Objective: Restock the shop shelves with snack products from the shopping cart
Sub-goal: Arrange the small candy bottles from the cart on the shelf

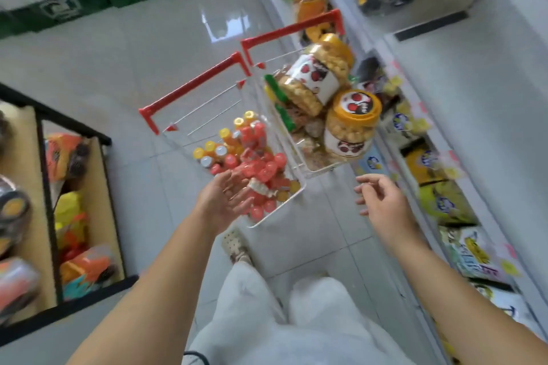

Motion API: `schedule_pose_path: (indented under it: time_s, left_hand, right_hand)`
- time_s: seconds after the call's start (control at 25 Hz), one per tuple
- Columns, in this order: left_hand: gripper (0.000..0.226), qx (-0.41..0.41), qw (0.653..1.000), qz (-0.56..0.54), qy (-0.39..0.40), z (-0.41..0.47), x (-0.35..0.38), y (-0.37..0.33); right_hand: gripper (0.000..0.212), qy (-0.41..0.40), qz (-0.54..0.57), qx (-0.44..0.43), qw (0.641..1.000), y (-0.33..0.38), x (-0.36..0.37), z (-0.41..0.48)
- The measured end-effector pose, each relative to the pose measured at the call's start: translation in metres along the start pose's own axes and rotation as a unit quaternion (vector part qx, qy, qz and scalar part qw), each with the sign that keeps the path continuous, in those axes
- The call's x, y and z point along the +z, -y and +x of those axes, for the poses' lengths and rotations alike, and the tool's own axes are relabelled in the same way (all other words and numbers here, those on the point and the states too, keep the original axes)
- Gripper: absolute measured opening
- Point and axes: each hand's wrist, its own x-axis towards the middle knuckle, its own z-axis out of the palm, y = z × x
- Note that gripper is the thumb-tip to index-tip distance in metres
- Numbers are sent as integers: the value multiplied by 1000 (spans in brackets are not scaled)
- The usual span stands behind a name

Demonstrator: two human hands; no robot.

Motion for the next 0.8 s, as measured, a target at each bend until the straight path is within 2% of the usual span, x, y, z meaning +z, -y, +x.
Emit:
schedule_pose_path:
  time_s: [0.08, 0.28, 0.44, 0.64, 0.8]
  left_hand:
    - [21, -10, 1000, -8, -26, 18, -37, -17]
    - [21, -63, 997, 26, -31, 78, -95, -42]
    - [21, -109, 994, 10, -29, 129, -116, -43]
    - [29, -126, 990, -38, -48, 178, -126, -32]
    - [28, -126, 990, -34, -59, 194, -136, -21]
  right_hand:
    - [27, 53, -56, 38, 996, 0, 52, 24]
    - [16, 162, -161, 133, 964, -29, 185, 88]
    - [42, 225, -244, 180, 926, -62, 268, 112]
    - [64, 201, -356, 213, 887, -119, 310, 141]
    - [63, 246, -412, 150, 864, -124, 297, 148]
